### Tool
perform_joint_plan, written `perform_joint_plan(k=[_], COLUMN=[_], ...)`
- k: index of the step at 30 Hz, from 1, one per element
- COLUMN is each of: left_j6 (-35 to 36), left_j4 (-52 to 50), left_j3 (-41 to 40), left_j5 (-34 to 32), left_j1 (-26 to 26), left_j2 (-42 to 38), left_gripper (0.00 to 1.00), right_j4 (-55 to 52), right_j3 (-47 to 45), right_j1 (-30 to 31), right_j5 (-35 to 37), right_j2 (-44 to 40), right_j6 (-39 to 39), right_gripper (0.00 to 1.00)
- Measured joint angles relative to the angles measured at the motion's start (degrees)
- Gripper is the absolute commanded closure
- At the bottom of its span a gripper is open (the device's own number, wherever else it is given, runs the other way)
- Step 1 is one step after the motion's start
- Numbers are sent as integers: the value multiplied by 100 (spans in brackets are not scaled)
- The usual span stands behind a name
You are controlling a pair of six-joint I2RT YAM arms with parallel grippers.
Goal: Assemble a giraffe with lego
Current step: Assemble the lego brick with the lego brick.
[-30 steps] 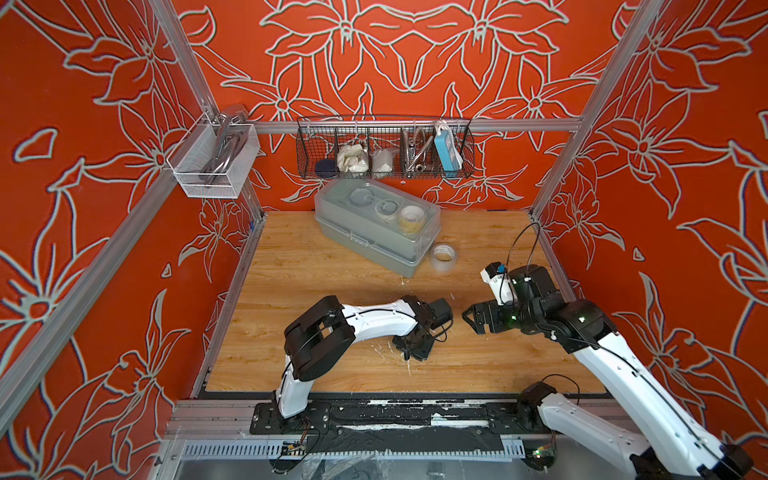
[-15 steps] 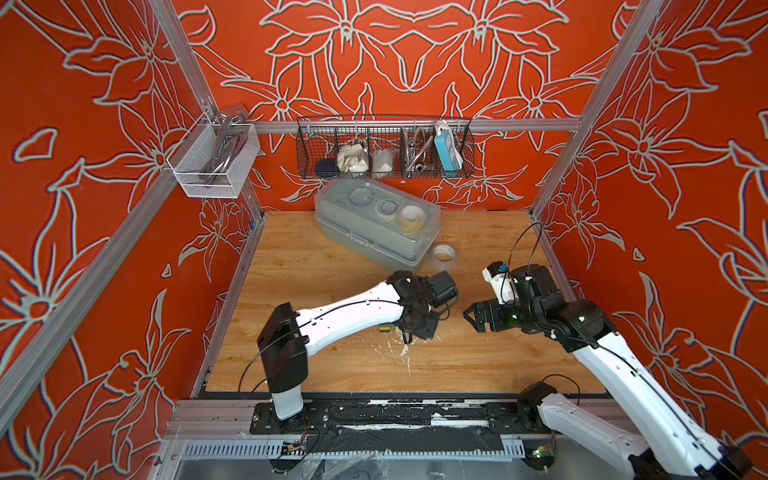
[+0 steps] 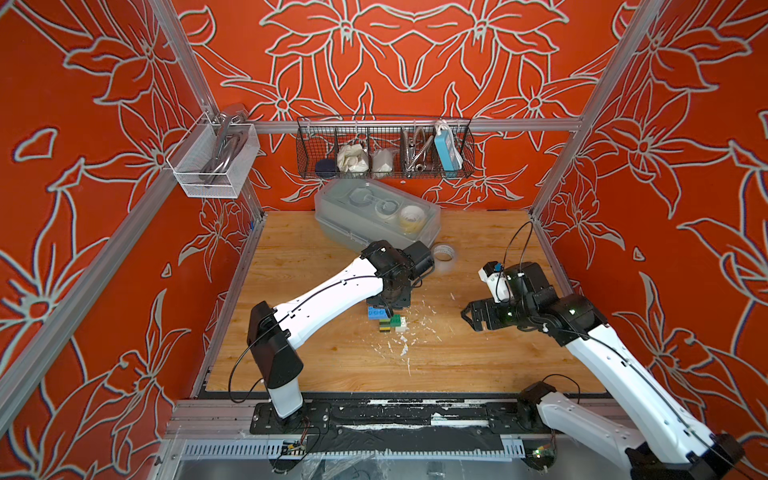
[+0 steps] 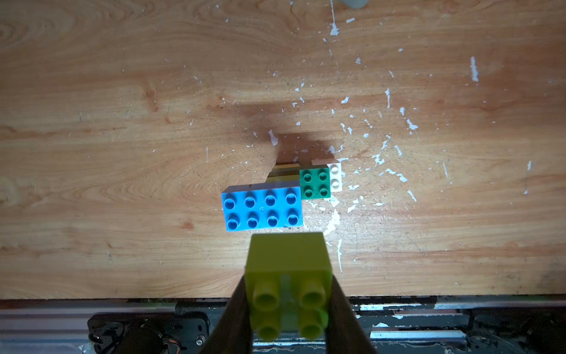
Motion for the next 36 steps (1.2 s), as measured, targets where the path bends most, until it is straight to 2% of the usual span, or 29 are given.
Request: perform_joint_plan(k=[10, 23, 36], left_j6=[-173, -227, -214], left_j4=[-4, 221, 345], left_j3=[0, -595, -629], left_j5=[175, 671, 804], left_j1=[332, 334, 341], left_j2=[308, 361, 363], left_gripper=[95, 96, 96], right_j4=[81, 103, 103], right_j3=[0, 0, 0], right_j1=[-7, -35, -79], right_j5=[-4, 26, 39], right_j2=[42, 44, 101], right_j6=[-2, -33, -66], right_gripper=[0, 0, 0])
